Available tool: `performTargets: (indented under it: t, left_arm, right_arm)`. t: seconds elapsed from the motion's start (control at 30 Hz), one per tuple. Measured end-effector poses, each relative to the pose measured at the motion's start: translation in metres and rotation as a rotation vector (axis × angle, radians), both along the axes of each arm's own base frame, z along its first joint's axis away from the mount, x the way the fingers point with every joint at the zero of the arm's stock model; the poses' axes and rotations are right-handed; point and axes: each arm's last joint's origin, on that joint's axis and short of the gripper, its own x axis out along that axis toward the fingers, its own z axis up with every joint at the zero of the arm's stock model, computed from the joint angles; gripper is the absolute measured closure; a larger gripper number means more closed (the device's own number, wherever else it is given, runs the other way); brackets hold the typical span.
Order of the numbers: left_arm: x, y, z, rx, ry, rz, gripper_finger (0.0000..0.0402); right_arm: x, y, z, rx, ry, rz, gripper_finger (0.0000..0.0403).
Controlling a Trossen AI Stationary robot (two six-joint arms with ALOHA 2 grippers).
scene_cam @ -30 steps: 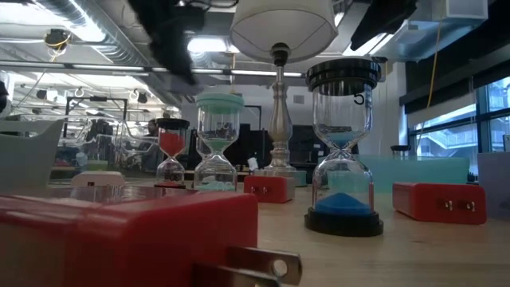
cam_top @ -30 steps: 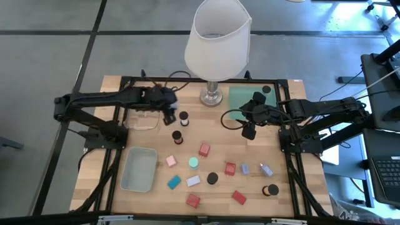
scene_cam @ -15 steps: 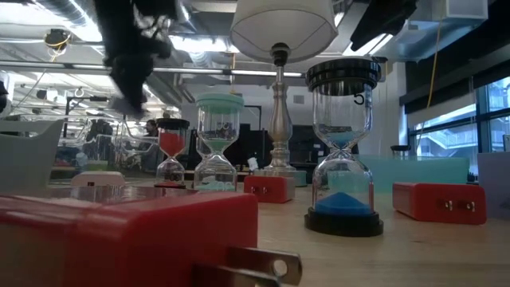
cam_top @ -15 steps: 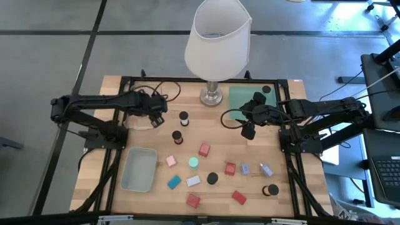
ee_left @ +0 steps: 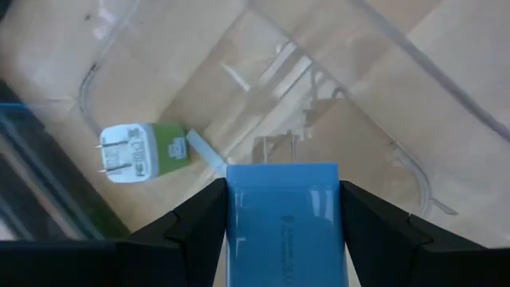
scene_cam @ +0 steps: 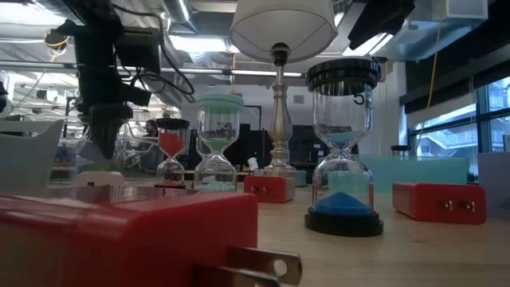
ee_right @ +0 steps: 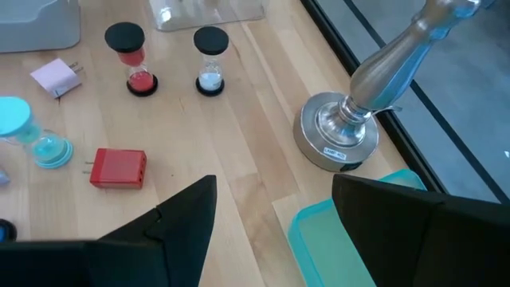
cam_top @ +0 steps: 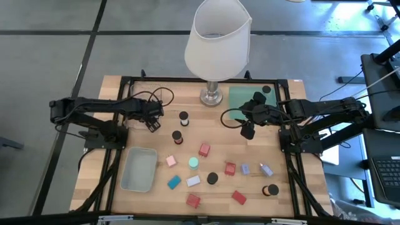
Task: Pick & Place Office items
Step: Put the light blue charger adapter into the transparent bin, then move the white hourglass to the center of the table
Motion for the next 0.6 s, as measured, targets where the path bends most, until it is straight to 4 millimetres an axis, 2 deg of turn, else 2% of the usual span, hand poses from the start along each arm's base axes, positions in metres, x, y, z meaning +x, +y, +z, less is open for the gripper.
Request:
performTargets:
  t: [0.27,0.6]
  left_arm:
    - [0.0010,0.0002,-0.0006,-0.008,-0.013,-0.001,0.0186]
    - [0.0009,0.0005,-0.0006,-0.001,-0.015,0.016,0.0146]
  right_arm:
    - [0.0009,0.0002,0.0009,0.001,-0.012,0.004,0.0150]
    - [0.0009,0.0001,0.0008,0.000,-0.011,0.004,0.0150]
